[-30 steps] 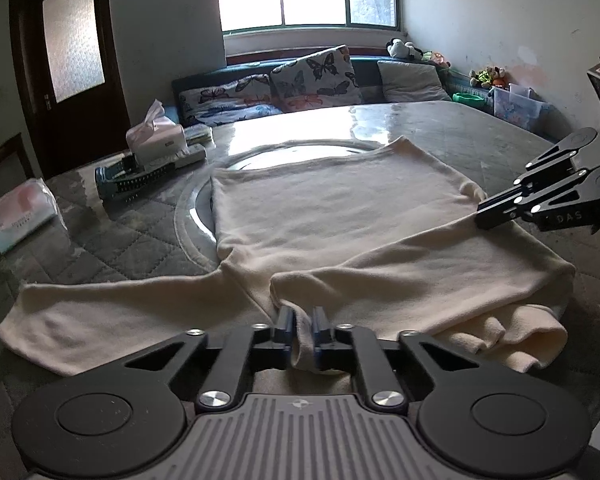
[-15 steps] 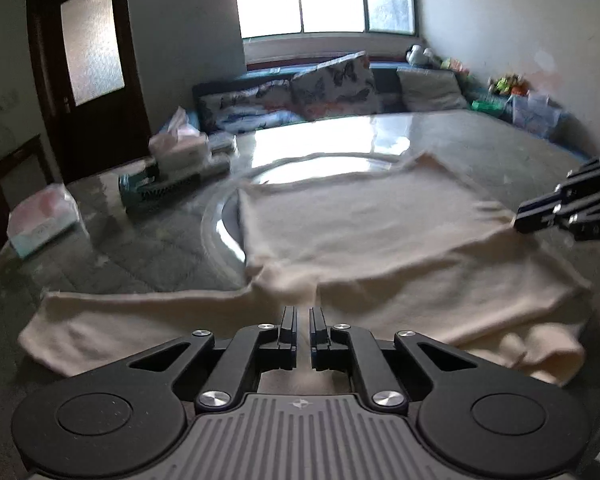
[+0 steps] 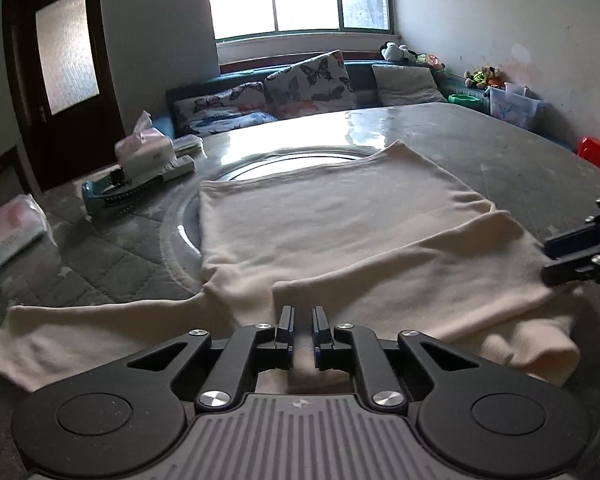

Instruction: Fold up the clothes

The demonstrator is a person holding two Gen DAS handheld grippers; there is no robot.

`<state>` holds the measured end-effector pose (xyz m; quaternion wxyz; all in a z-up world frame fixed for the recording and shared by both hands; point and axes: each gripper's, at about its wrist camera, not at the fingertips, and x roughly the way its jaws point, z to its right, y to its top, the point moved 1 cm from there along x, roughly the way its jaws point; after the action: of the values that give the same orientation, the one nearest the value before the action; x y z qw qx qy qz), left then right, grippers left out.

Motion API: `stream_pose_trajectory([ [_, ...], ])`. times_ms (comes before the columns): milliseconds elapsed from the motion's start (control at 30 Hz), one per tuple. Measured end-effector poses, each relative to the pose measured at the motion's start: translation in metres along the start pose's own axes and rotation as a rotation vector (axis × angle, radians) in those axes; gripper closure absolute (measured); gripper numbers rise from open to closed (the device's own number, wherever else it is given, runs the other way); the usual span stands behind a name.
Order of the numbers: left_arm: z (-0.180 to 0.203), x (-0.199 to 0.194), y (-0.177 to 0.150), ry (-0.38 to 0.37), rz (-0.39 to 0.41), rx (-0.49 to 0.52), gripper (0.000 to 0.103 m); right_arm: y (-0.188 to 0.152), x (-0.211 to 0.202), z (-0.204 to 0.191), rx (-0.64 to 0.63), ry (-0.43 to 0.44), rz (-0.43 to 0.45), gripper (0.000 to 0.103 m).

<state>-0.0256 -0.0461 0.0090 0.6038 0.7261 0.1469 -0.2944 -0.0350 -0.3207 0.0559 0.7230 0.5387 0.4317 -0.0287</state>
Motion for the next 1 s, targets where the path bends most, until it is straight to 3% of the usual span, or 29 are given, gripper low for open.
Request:
stream_pose_trajectory([
  [267,-0.001,-0.020,-0.012,0.007,0.006,-0.017,0.087,-0.006,-0.013,-0.005,-0.014,-0.027,0.019,0.078],
  [400,-0.003,-0.025,-0.017,0.024,0.005,-0.028,0.072,-0.002,-0.008,-0.004,-0.004,-0.029,0.032,0.078],
  [500,-0.011,-0.032,-0.018,0.039,0.012,-0.058,0.069,0.006,0.010,0.004,0.031,-0.026,0.029,0.078],
  [667,-0.035,-0.041,-0.022,0.109,0.015,-0.110,0.066,0.005,0.033,0.014,0.088,-0.053,0.001,0.078],
  [867,-0.071,-0.047,-0.029,0.200,0.006,-0.196,0.063,0.006,0.023,0.011,0.089,-0.068,0.020,0.078],
  [933,-0.080,-0.048,-0.030,0.227,0.007,-0.222,0.061,0.012,0.024,0.015,0.093,-0.076,0.035,0.073],
  [1000,-0.088,-0.050,-0.032,0.255,0.008,-0.246,0.060,0.018,0.032,0.024,0.120,-0.087,0.039,0.059],
])
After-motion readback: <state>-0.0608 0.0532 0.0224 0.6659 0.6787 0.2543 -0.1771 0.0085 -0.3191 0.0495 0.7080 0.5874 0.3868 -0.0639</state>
